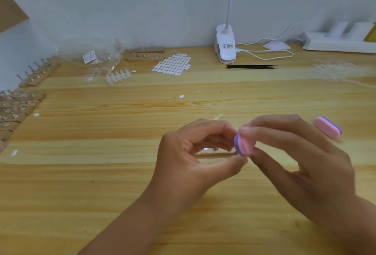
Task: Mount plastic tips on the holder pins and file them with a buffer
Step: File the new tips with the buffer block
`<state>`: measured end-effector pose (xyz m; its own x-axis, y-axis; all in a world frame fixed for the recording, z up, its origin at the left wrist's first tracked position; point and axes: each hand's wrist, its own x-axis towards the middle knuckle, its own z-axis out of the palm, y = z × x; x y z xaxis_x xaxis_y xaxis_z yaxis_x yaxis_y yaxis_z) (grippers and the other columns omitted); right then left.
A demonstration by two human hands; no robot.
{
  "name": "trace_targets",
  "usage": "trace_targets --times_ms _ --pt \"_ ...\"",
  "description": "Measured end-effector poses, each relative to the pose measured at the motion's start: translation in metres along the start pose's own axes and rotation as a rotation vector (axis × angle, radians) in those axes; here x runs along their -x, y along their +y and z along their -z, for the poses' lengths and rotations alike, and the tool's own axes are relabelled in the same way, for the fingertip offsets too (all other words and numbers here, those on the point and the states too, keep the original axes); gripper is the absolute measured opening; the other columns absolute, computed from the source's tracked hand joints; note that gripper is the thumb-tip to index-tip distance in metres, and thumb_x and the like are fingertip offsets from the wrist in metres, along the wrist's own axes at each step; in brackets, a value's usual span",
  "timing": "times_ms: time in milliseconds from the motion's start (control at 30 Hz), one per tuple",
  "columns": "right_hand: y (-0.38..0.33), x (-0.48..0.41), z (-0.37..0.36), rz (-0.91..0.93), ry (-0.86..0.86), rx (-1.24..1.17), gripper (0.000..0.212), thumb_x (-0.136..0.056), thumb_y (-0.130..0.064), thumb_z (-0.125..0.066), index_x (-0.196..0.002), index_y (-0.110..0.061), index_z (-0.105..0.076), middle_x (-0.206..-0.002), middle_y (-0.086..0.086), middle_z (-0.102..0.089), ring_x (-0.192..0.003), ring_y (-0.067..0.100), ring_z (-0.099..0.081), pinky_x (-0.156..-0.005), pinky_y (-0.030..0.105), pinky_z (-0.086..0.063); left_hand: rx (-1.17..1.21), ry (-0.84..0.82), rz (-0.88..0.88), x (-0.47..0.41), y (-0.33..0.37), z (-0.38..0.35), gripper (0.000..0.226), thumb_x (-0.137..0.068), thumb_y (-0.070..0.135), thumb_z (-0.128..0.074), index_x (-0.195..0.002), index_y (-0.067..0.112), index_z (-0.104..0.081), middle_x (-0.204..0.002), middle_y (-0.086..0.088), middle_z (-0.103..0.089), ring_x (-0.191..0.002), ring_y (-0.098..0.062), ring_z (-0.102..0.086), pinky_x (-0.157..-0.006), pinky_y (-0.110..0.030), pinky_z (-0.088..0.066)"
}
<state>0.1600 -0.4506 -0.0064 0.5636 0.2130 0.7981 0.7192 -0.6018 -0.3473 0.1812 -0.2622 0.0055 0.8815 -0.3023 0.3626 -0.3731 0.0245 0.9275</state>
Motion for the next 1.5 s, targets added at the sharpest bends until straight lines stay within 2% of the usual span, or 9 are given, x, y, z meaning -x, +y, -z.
trace_targets --times_ms 200,367,500,633,800,933,1033,1167,1500 --pt "0.0 -0.001 0.002 -0.078 0.065 0.013 0.025 -0.09 -0.007 -0.071 -0.112 -0.017 -0.062 -0.106 -0.002 -0.066 -0.102 -0.011 -0.058 -0.089 0.003 -0.039 0.057 0.0 -0.008 -0.001 0.0 0.001 0.036 -0.068 -0.001 -0.084 -0.099 0.013 -0.073 -0.097 -0.006 -0.073 -0.091 -0.024 -0.071 -0.083 -0.025 -0.055" --pt "0.001 0.001 0.002 -0.001 0.033 0.031 0.026 -0.088 -0.002 -0.072 -0.108 -0.018 -0.064 -0.105 0.003 -0.068 -0.102 0.006 -0.064 -0.094 0.013 -0.043 0.058 -0.008 -0.009 0.0 0.001 -0.001 0.038 -0.068 0.0 -0.084 -0.1 0.017 -0.075 -0.098 -0.005 -0.074 -0.091 -0.025 -0.072 -0.082 -0.026 -0.055" --pt "0.001 -0.002 0.004 -0.043 0.078 0.029 0.023 -0.087 -0.003 -0.073 -0.106 -0.013 -0.064 -0.105 0.0 -0.067 -0.101 -0.01 -0.059 -0.09 0.004 -0.039 0.027 0.022 -0.032 0.0 0.001 -0.001 0.039 -0.066 0.0 -0.085 -0.1 0.017 -0.076 -0.097 -0.002 -0.074 -0.089 -0.022 -0.072 -0.081 -0.024 -0.056" --pt "0.0 0.0 0.002 0.041 0.029 0.013 0.024 -0.088 -0.001 -0.072 -0.107 -0.013 -0.065 -0.105 0.006 -0.069 -0.101 0.011 -0.065 -0.093 0.018 -0.046 -0.026 0.025 -0.085 0.001 0.002 0.0 0.036 -0.068 0.002 -0.085 -0.1 0.016 -0.075 -0.098 0.001 -0.074 -0.089 -0.02 -0.073 -0.08 -0.024 -0.057" --pt "-0.001 -0.003 0.003 -0.037 0.074 0.032 0.025 -0.087 -0.002 -0.072 -0.107 -0.014 -0.064 -0.106 0.002 -0.068 -0.102 -0.004 -0.061 -0.092 0.007 -0.04 -0.042 0.043 -0.081 0.002 0.002 -0.001 0.035 -0.067 0.003 -0.086 -0.097 0.017 -0.076 -0.096 0.004 -0.074 -0.088 -0.017 -0.073 -0.079 -0.021 -0.056" --pt "-0.003 -0.001 0.004 0.035 0.022 0.055 0.024 -0.088 0.0 -0.071 -0.108 -0.013 -0.065 -0.105 0.006 -0.069 -0.1 0.011 -0.065 -0.096 0.015 -0.042 -0.038 0.029 -0.079 0.003 0.003 -0.002 0.038 -0.068 0.003 -0.085 -0.101 0.02 -0.074 -0.096 0.004 -0.074 -0.087 -0.014 -0.073 -0.079 -0.02 -0.056" --pt "0.003 -0.002 0.005 -0.064 0.071 0.08 0.027 -0.085 -0.001 -0.074 -0.106 -0.015 -0.066 -0.103 0.003 -0.07 -0.099 0.007 -0.065 -0.095 0.012 -0.043 -0.029 0.052 -0.064 0.002 0.003 -0.001 0.039 -0.067 0.003 -0.085 -0.099 0.021 -0.074 -0.095 0.002 -0.074 -0.086 -0.018 -0.073 -0.08 -0.021 -0.056" --pt "-0.004 -0.001 0.003 0.075 0.042 0.045 0.023 -0.09 0.0 -0.07 -0.108 -0.013 -0.065 -0.105 0.006 -0.069 -0.101 0.012 -0.066 -0.094 0.016 -0.044 -0.02 0.02 -0.082 0.003 0.005 -0.003 0.035 -0.071 0.004 -0.083 -0.099 0.022 -0.074 -0.095 0.003 -0.074 -0.087 -0.017 -0.073 -0.08 -0.022 -0.056" --pt "0.0 -0.001 0.002 0.064 0.069 0.094 0.028 -0.084 0.0 -0.076 -0.107 -0.014 -0.066 -0.102 0.004 -0.07 -0.096 0.011 -0.066 -0.092 0.017 -0.047 0.011 0.022 -0.053 0.002 0.005 -0.002 0.032 -0.073 0.005 -0.082 -0.1 0.021 -0.075 -0.094 0.004 -0.076 -0.085 -0.013 -0.074 -0.078 -0.02 -0.056"
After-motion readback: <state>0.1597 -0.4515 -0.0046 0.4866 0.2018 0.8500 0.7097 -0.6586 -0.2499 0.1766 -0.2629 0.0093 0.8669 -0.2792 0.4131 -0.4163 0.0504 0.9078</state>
